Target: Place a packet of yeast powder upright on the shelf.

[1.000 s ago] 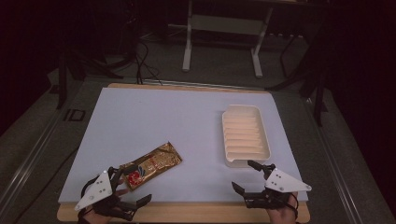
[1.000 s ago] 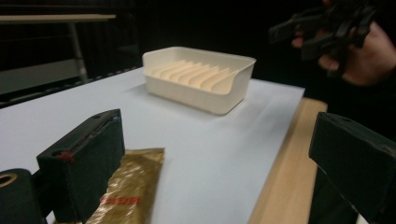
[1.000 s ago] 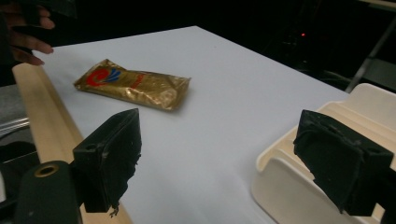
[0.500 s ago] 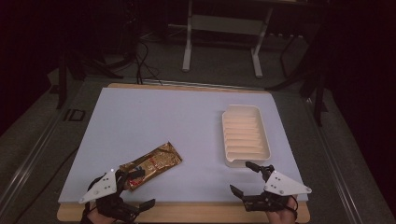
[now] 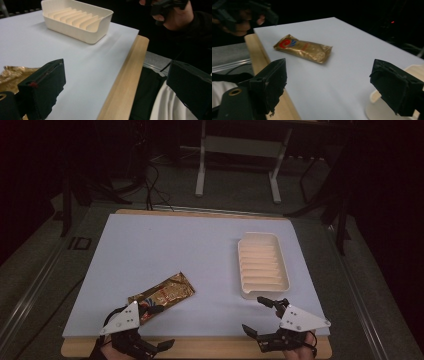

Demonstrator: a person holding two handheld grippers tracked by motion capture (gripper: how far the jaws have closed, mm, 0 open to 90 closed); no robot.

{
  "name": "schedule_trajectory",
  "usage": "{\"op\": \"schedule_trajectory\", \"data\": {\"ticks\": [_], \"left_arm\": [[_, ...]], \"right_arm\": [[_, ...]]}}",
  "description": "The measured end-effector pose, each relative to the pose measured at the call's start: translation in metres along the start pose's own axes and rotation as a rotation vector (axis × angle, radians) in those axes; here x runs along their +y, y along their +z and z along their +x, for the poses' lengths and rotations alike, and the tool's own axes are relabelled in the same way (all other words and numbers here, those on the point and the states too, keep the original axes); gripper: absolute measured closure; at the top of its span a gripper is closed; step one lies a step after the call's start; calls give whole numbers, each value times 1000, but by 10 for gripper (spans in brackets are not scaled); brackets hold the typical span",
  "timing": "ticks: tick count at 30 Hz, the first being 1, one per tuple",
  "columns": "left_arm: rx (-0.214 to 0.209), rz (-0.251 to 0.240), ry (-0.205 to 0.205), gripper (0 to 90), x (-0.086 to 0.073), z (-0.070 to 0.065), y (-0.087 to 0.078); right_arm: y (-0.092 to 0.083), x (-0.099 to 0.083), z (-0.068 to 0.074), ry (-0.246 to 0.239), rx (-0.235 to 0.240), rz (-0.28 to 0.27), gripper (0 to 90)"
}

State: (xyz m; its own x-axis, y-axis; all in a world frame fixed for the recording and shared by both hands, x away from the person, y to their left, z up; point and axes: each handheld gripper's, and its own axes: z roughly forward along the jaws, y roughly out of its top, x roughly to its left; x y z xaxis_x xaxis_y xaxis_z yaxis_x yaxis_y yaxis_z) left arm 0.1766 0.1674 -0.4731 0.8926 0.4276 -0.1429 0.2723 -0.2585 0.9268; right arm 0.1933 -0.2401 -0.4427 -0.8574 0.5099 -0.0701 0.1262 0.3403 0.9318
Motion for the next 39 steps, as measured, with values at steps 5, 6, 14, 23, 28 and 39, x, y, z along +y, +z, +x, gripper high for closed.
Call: {"op": "schedule_trajectory", "data": {"ticks": [5,6,14,23,28,39], "left_arm": [[26,-5,27,27,13,3,1],[21,-11,27,28,16,4,1],[59,-13,24,27,33,17,1],[79,31,15,28,56,31,11],[118,64,-12,30,64,41,24],[161,123,-30,31,70,62,40]], "right_arm": [[1,1,1,10,-8,-6,132],[1,1,1,11,-6,-16,129],[-1,6,0,44,-90,-27,130],[-5,7,-1,35,-75,-44,109],[-6,7,-1,52,-88,-56,109],[-7,6,-2,62,-80,-77,119]]}}
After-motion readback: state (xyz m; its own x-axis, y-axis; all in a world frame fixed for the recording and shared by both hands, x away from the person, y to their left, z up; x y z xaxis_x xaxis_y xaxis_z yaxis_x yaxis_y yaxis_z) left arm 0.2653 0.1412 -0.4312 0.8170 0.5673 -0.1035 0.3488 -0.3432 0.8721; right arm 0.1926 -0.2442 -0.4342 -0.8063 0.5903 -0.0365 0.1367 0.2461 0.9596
